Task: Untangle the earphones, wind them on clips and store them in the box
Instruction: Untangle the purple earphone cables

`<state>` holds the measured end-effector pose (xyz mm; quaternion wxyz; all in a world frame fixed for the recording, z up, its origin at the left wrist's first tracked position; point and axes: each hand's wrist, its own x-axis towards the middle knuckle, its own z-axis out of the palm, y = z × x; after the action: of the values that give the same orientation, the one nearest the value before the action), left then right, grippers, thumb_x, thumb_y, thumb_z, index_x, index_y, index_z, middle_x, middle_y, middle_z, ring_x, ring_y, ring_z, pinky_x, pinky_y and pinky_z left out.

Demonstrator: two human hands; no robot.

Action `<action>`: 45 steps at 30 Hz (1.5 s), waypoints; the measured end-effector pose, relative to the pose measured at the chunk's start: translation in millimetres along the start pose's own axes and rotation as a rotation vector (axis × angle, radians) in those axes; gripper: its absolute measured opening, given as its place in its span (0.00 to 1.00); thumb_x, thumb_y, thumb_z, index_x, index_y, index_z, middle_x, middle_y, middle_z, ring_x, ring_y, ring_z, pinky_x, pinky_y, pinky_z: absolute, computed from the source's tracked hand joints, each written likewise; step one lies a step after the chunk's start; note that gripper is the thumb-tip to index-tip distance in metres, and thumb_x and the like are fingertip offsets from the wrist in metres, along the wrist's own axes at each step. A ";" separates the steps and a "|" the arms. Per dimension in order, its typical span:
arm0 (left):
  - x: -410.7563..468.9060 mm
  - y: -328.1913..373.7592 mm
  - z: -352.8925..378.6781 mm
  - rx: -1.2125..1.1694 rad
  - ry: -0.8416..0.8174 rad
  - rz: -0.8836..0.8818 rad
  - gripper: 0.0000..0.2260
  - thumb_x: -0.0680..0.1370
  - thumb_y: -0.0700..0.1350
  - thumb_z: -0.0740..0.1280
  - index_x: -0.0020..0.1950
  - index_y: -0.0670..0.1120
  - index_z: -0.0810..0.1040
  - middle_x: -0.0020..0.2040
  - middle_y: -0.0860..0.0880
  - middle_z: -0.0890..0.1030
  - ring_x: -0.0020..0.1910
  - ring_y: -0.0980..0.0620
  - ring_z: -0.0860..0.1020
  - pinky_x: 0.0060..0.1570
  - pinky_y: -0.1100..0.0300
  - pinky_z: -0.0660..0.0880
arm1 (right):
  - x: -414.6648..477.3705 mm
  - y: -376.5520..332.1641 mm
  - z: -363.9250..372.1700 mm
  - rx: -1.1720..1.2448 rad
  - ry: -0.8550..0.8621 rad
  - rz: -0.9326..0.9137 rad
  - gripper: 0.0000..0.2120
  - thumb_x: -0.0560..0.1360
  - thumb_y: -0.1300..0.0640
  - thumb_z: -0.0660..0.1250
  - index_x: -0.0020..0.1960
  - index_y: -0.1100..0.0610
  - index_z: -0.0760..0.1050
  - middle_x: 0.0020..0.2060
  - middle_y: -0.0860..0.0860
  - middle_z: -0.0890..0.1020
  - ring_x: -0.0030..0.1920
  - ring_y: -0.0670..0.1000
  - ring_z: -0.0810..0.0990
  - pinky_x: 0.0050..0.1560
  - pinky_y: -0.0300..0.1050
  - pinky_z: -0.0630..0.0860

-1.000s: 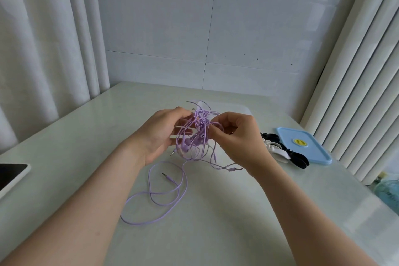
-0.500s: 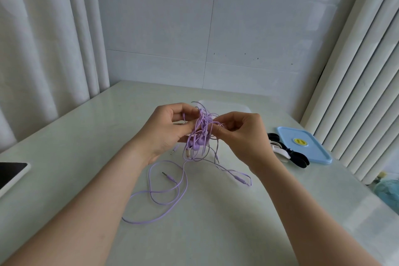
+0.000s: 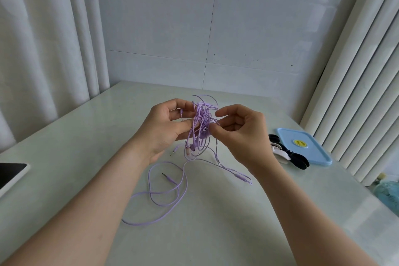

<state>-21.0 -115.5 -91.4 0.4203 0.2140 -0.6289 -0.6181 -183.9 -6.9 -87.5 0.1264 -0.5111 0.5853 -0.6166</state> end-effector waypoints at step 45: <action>3.8 -14.6 3.4 0.911 0.102 0.640 0.08 0.76 0.42 0.77 0.54 0.51 0.87 0.54 0.53 0.73 0.42 0.59 0.77 0.45 0.71 0.72 | 4.1 7.8 -2.4 0.198 -0.078 0.104 0.05 0.80 0.64 0.72 0.56 0.64 0.81 0.40 0.52 0.87 0.41 0.48 0.85 0.46 0.38 0.80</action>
<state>-29.5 -118.5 -104.0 0.4819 0.2019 -0.8450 -0.1143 -191.0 -10.8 -91.7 0.2305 -0.4886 0.5421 -0.6437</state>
